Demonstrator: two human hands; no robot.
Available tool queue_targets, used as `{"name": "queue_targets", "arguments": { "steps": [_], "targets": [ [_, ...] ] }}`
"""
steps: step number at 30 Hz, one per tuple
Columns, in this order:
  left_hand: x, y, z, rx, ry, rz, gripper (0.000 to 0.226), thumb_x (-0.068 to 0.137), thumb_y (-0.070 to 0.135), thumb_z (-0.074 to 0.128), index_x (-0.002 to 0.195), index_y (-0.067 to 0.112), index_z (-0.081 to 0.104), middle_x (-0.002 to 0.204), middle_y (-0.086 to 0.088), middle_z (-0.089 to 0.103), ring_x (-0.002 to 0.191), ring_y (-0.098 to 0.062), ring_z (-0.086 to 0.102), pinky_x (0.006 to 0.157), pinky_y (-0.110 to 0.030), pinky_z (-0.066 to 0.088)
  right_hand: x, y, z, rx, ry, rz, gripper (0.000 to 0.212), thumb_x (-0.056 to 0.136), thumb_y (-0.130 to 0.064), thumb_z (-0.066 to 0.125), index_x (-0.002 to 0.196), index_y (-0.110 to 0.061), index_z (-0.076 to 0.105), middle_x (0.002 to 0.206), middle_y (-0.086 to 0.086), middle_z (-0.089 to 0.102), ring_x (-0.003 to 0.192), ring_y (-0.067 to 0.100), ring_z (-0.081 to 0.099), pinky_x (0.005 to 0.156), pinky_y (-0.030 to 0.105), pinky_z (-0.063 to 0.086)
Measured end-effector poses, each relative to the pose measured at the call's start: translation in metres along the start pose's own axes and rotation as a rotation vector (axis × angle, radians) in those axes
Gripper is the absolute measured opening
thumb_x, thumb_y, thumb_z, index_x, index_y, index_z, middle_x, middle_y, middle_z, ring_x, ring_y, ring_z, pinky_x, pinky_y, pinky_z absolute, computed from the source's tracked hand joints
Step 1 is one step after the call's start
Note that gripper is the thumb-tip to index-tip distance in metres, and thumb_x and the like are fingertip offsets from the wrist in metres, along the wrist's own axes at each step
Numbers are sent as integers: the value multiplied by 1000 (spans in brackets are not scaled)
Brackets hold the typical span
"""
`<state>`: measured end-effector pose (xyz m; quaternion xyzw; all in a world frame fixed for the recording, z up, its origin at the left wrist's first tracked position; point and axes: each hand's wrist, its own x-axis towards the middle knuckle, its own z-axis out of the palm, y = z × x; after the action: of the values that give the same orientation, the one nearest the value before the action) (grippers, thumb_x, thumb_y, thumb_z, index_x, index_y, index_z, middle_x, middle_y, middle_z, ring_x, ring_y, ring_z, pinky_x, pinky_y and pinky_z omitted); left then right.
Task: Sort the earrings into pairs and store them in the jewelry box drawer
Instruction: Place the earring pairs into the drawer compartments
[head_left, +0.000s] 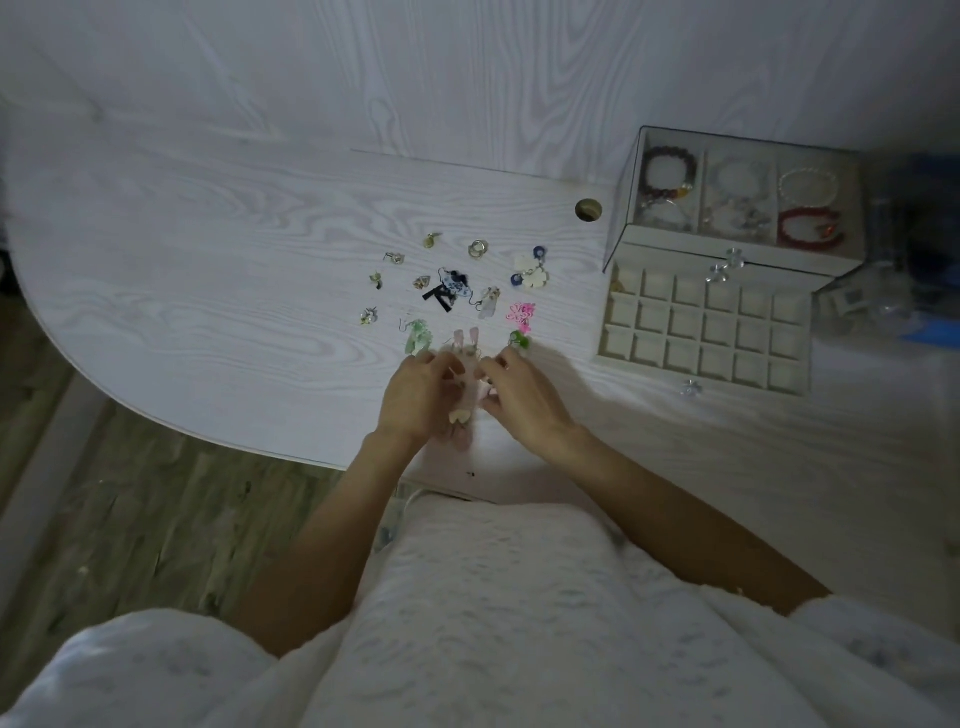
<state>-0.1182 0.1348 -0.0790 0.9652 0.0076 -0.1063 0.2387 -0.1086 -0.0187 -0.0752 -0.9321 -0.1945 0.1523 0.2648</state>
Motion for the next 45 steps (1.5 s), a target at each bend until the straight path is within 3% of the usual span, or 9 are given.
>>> {"name": "queue_targets", "arguments": {
  "steps": [7,13,19,23,29,32,36,45],
  "targets": [
    [6,6,-8,104,-80,71,20,79,10,64,99,13,63,100,-7,62,95,-26,52,69,-37,46,-10,15,-5,-34,13,38,22,86,-11,60,108,-10,55,110,12,53,102,29,48,74,36,47],
    [7,11,-5,151,-50,68,18,84,20,61,102,17,59,101,-4,63,96,-24,51,63,-31,38,-17,22,-24,89,15,19,18,85,-9,63,103,-10,62,106,9,53,86,23,57,76,34,48],
    [4,18,4,38,40,73,16,87,22,59,100,12,58,97,-8,63,81,-28,59,60,-34,45,-23,63,-80,310,345,229,23,86,-10,63,109,-12,66,99,1,57,78,9,51,69,9,37],
    [5,34,0,-89,130,174,15,83,18,66,94,11,59,90,-6,65,74,-22,61,61,-35,51,-7,89,-93,290,455,330,21,85,-4,61,105,-9,68,101,9,68,85,20,60,73,23,42],
    [21,67,-10,-242,156,219,14,82,22,68,93,16,60,88,3,64,70,-8,59,62,-27,51,10,91,-95,232,376,379,24,86,-2,61,108,-7,65,106,9,68,95,21,62,77,22,43],
    [35,84,-8,-322,129,242,12,81,20,69,89,16,61,86,2,65,70,-10,60,62,-29,52,6,93,-92,110,385,363,25,86,-4,60,111,-8,64,107,12,67,97,27,62,85,34,51],
    [64,112,4,-338,61,271,12,80,15,71,88,14,63,85,-1,66,69,-11,60,65,-25,51,-4,105,-86,-87,403,322,20,87,-6,57,104,-7,67,110,12,63,103,32,54,90,39,44],
    [108,146,31,-184,-58,307,15,82,18,66,95,11,65,93,-10,67,78,-23,64,72,-34,51,-14,114,-89,-61,423,296,12,84,-10,58,89,-9,68,100,10,63,93,30,52,80,35,38]
  ]
}}
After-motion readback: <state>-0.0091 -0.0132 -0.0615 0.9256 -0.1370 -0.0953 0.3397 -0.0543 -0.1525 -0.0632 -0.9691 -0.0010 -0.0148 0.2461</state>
